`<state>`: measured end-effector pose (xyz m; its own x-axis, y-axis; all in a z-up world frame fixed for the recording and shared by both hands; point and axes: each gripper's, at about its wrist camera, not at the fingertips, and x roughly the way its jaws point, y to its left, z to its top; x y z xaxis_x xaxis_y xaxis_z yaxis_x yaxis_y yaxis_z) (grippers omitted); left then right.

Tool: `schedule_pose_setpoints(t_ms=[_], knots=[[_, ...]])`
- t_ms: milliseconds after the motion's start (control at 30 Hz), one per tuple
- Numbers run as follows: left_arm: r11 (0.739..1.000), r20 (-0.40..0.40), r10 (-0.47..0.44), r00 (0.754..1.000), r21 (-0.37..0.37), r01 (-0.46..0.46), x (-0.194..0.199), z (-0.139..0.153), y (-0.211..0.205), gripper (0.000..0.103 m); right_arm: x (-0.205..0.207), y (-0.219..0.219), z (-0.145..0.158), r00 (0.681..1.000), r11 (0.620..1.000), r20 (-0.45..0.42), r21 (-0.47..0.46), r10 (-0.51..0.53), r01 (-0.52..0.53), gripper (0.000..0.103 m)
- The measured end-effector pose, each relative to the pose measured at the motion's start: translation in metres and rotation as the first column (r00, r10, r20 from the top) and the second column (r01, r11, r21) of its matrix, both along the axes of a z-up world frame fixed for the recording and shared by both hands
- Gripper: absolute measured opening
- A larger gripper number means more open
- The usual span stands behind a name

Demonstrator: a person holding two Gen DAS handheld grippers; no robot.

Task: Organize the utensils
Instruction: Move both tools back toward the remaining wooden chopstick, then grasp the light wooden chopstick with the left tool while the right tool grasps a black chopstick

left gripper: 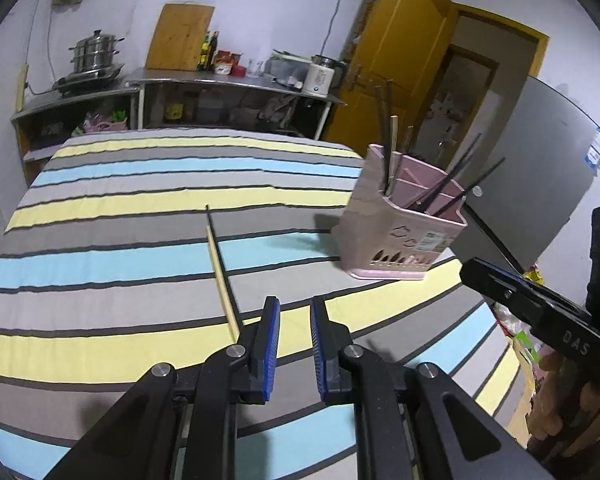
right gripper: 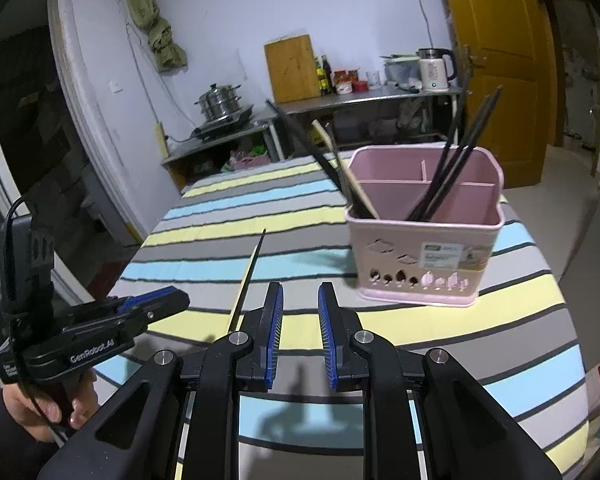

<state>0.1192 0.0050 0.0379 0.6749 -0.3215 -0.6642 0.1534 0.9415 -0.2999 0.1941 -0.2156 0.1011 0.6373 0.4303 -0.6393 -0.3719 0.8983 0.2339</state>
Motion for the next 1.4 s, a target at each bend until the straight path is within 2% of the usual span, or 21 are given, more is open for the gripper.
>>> schedule_pose_setpoints(t_ms=[333, 733, 867, 1067, 1133, 1167, 1267, 1400], knots=[[0.996, -0.074, 0.074, 0.995, 0.049, -0.070, 0.041, -0.039, 0.016, 0.015, 0.012, 0.018, -0.024, 0.998, 0.999, -0.057, -0.015, 0.041, -0.042, 0.019], [0.988, -0.148, 0.126, 0.981, 0.110, -0.111, 0.099, -0.088, 0.022, 0.015, 0.035, 0.035, -0.050, 0.991, 0.997, -0.114, -0.029, 0.073, -0.076, 0.019], [0.985, -0.112, 0.115, 0.987, 0.140, -0.099, 0.100, -0.089, 0.018, 0.021, 0.041, 0.041, -0.056, 0.989, 0.996, -0.125, -0.032, 0.083, -0.088, 0.019], [0.961, -0.073, 0.102, 0.992, 0.267, -0.079, 0.097, -0.090, 0.000, 0.025, 0.044, 0.044, -0.063, 0.987, 0.995, -0.134, -0.030, 0.089, -0.094, 0.018], [0.959, -0.072, 0.106, 0.992, 0.270, -0.082, 0.096, -0.090, 0.000, 0.025, 0.044, 0.044, -0.063, 0.987, 0.995, -0.136, -0.030, 0.089, -0.094, 0.018], [0.959, -0.073, 0.112, 0.991, 0.268, -0.089, 0.095, -0.089, 0.002, 0.023, 0.044, 0.043, -0.063, 0.987, 0.995, -0.136, -0.031, 0.089, -0.094, 0.018], [0.956, -0.082, 0.142, 0.986, 0.269, -0.115, 0.091, -0.088, 0.011, 0.007, 0.043, 0.044, -0.062, 0.987, 0.995, -0.133, -0.033, 0.087, -0.093, 0.019], [0.962, -0.098, 0.189, 0.977, 0.221, -0.163, 0.077, -0.087, 0.036, 0.006, 0.044, 0.043, -0.064, 0.987, 0.996, -0.138, -0.029, 0.085, -0.089, 0.019]])
